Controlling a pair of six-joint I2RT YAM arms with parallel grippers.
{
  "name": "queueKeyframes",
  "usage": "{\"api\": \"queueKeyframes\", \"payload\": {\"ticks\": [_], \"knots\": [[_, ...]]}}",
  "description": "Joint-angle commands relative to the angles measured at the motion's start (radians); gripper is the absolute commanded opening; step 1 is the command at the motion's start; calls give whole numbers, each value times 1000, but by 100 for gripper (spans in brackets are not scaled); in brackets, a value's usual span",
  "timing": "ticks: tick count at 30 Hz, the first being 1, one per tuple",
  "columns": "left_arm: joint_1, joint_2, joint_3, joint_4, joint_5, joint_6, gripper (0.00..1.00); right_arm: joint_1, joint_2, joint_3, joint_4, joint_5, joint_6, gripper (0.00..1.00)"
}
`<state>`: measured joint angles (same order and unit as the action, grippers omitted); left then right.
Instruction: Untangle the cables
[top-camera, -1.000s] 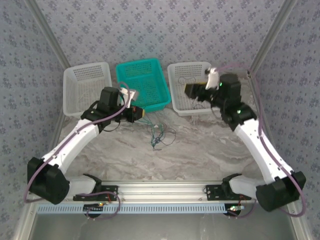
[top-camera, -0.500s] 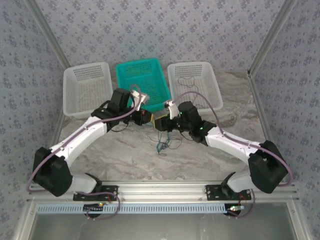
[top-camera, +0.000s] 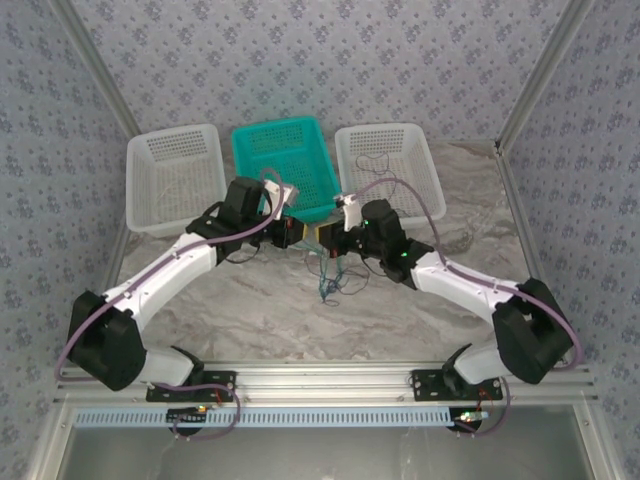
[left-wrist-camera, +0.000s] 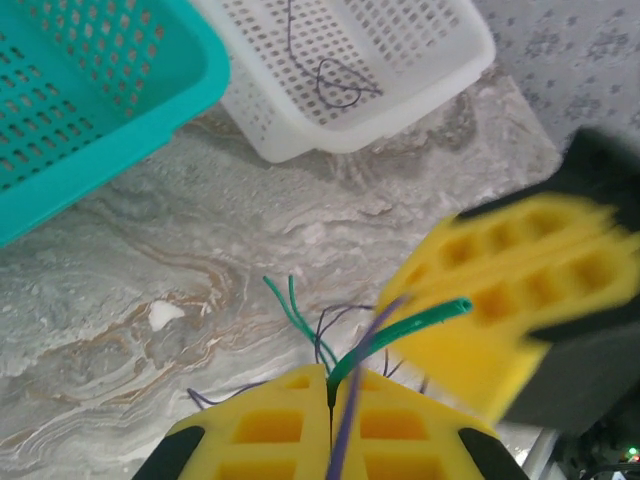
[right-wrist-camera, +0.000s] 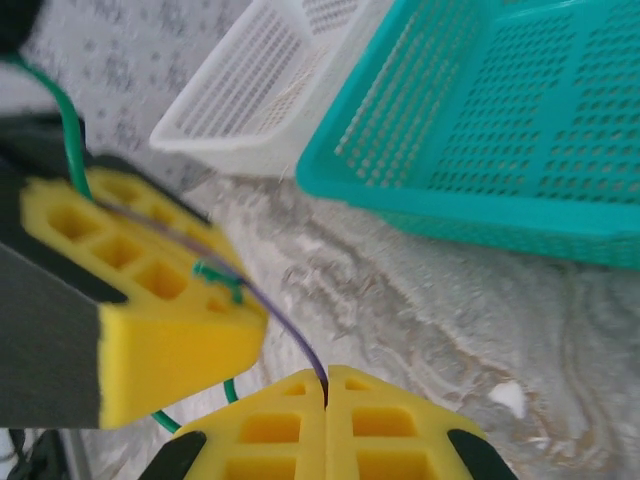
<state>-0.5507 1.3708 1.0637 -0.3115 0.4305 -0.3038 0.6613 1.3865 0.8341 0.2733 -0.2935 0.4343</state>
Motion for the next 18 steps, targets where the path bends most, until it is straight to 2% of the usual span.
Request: {"api": "queueKeyframes", "payload": {"ticks": [1, 6, 12, 18], "knots": [[7, -13, 4, -44, -84, 8, 0, -79, -94, -46, -17, 140, 97, 0], [39, -47, -40, -54, -100, 0, 0, -165, -199, -58, -116, 178, 98, 0], [101, -67, -95, -118, -256, -31, 0, -238, -338, -50, -188, 225, 109, 0], [189, -114, -174, -92, -266, -105, 0, -286, -423, -25, -322, 290, 89, 0]]}}
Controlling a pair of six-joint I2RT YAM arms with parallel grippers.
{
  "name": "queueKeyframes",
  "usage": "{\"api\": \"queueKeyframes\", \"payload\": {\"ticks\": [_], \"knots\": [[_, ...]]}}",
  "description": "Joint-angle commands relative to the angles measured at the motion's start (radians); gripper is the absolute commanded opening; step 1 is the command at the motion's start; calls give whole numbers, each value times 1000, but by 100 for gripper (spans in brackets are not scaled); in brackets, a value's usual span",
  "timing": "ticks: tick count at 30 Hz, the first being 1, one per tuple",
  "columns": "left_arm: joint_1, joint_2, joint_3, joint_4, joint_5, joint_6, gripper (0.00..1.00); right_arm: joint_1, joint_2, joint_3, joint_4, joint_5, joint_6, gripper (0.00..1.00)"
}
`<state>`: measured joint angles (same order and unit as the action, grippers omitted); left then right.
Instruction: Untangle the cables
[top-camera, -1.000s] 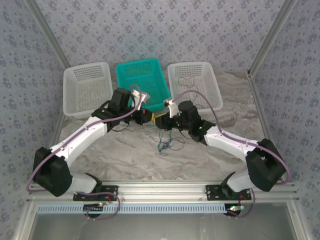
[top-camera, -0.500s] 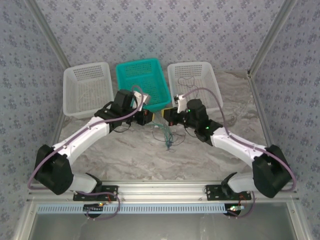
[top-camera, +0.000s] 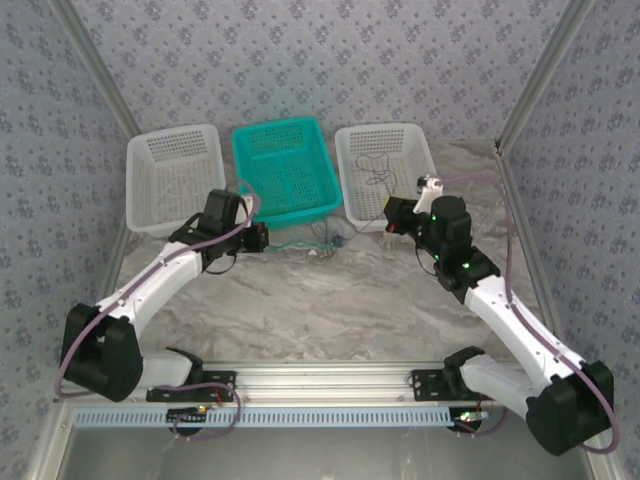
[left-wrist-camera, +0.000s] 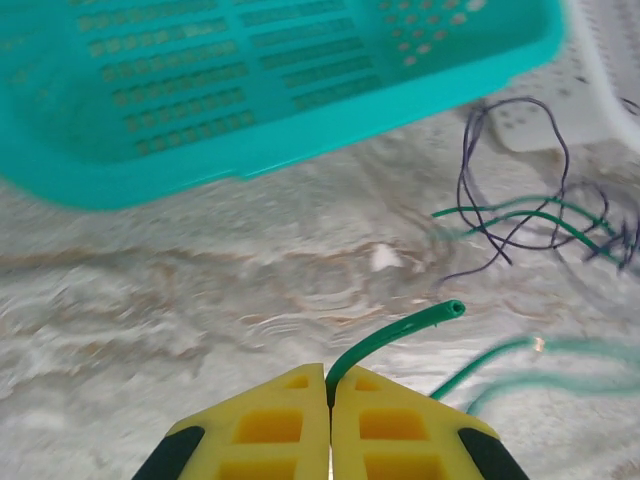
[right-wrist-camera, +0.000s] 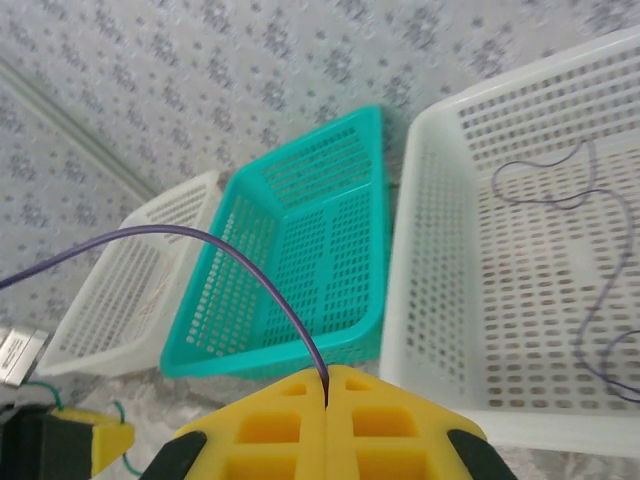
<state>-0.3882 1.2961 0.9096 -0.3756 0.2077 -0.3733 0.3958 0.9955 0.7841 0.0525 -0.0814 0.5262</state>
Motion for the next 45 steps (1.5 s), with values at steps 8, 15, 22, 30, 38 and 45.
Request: {"api": "queueKeyframes", "payload": {"ticks": [8, 15, 22, 30, 38, 45], "knots": [[64, -46, -38, -82, -40, -25, 0, -105, -170, -54, -182, 190, 52, 0], [99, -71, -88, -78, -42, -33, 0, -209, -211, -36, -256, 203, 43, 0], [110, -86, -112, -73, -49, -36, 0, -319, -225, -2, -302, 163, 31, 0], [118, -84, -114, -74, -56, -35, 0, -449, -254, 42, -368, 128, -2, 0], [144, -85, -123, -79, -79, -60, 0, -557, -278, 86, -434, 130, -45, 0], [195, -99, -150, -85, -83, -91, 0, -658, -309, 121, -466, 168, -57, 0]]}}
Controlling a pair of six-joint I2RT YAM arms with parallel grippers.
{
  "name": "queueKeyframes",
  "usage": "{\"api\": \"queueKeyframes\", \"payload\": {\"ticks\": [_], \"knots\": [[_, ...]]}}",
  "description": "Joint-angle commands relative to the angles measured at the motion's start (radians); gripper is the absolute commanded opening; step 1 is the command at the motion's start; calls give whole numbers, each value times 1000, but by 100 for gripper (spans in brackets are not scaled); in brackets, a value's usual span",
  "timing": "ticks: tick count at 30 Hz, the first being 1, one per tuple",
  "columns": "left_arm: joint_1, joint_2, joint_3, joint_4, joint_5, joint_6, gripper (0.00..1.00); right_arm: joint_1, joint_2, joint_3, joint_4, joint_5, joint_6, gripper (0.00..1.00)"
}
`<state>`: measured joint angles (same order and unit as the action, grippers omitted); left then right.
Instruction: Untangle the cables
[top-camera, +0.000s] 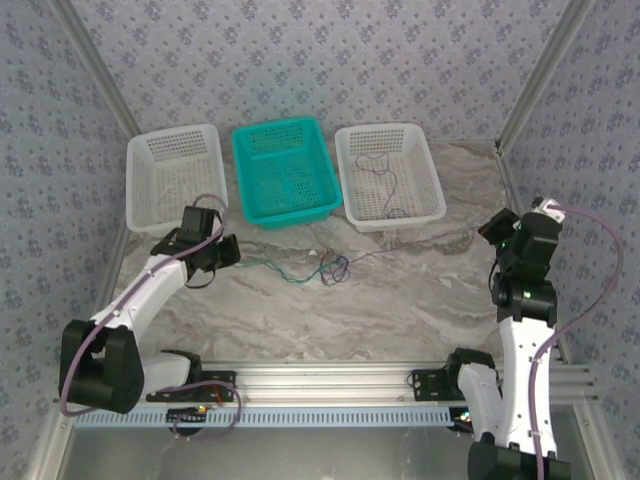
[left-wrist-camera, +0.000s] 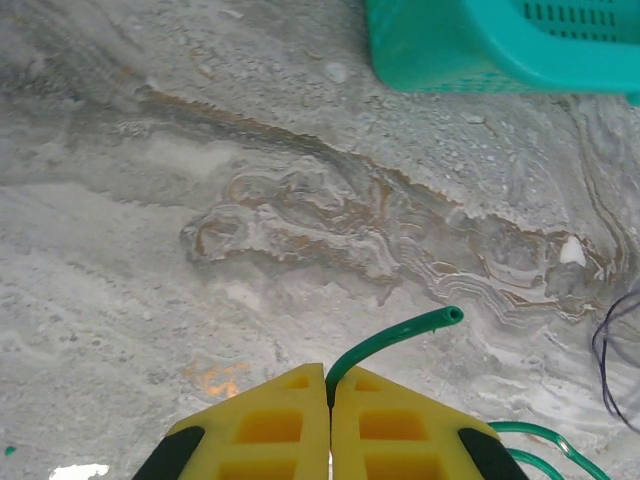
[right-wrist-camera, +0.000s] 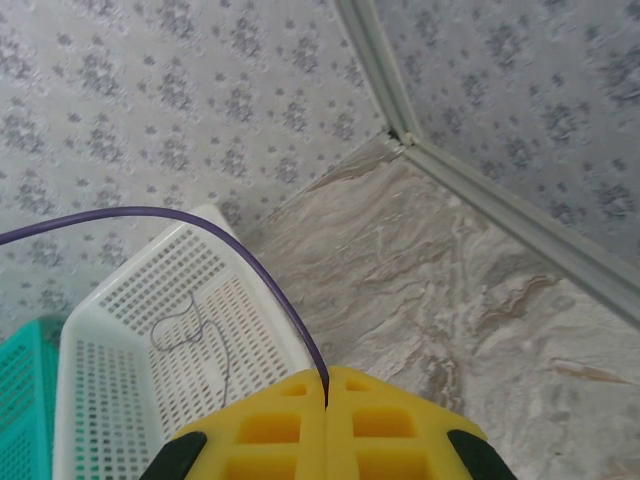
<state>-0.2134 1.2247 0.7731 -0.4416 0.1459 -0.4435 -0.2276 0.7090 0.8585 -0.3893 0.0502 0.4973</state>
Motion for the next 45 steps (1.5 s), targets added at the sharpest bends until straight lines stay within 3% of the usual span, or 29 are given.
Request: {"api": "queueKeyframes", "payload": {"ticks": [1, 12, 29, 32, 39, 45], "knots": [[26, -28, -15, -18, -19, -24, 0, -48, -25, 50, -23, 35, -31, 0], [87, -52, -35, -33, -40, -44, 0, -95, -25, 116, -17, 102, -77, 0], [292, -122, -142, -41, -24, -149, 0, -143, 38, 218, -8, 174, -129, 0], [298, -136, -158, -8, 21, -150, 0, -147, 52, 207, 34, 91, -97, 0], [296, -159, -177, 78, 143, -153, 0, -137, 131, 217, 122, -341, -44, 0], [283, -179, -212, 189, 252, -181, 0, -69, 208, 388, 81, -489, 6, 0]]}}
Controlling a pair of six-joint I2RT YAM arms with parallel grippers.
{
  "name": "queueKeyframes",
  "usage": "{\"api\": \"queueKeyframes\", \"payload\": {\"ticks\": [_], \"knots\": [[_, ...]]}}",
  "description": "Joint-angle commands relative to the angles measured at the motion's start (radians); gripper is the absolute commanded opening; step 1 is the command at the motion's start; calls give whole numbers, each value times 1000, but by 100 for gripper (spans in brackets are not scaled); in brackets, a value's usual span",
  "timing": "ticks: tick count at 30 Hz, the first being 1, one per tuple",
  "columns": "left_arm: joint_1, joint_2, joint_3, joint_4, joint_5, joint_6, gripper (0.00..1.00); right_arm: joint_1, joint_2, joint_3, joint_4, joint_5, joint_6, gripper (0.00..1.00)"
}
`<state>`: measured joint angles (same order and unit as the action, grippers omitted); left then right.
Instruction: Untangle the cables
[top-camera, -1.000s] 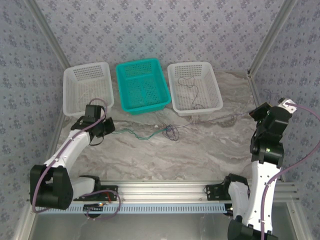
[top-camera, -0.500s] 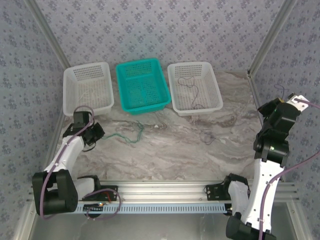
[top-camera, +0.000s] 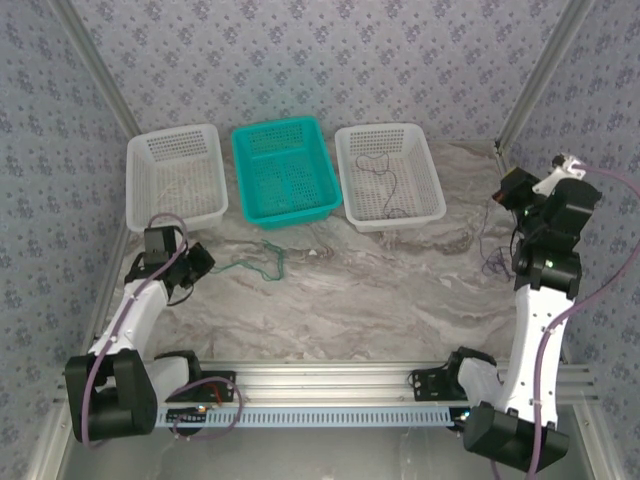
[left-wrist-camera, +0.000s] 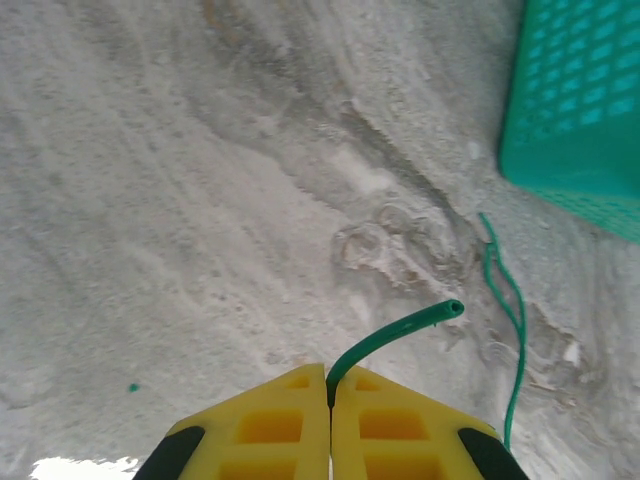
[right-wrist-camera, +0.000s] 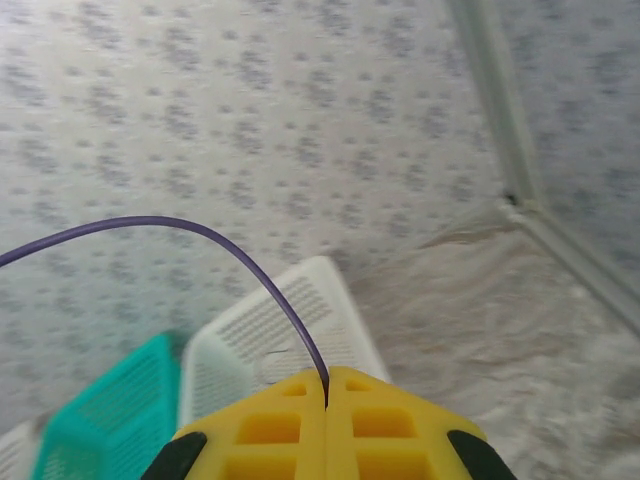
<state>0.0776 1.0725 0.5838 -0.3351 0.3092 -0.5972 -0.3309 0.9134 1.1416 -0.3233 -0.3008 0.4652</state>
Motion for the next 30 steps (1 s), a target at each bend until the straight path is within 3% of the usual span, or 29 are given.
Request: {"api": "queueKeyframes", "payload": {"ticks": [1, 4, 6, 10, 14, 20, 25, 30], "knots": [[-24, -32, -32, 101, 95, -39, 0, 53, 13, 127, 5, -141, 40, 0], [-81, -44, -48, 139, 82, -63, 0, 131, 32, 184, 0, -130, 60, 0], [-119, -47, -46, 148, 66, -66, 8, 188, 47, 212, 3, -109, 72, 0], [-142, -91, -29, 91, 7, -47, 55, 323, 81, 281, -8, -58, 62, 0], [-142, -198, 31, -34, -107, 23, 76, 412, 119, 363, -36, -5, 33, 0], [-193, -294, 92, -36, -107, 37, 79, 522, 165, 411, 7, 10, 45, 0], [-454, -266, 71, 159, -121, 54, 79, 638, 207, 419, 101, 6, 26, 0], [-652, -36, 86, 335, -41, 69, 77, 694, 262, 470, 103, -32, 16, 0]]}}
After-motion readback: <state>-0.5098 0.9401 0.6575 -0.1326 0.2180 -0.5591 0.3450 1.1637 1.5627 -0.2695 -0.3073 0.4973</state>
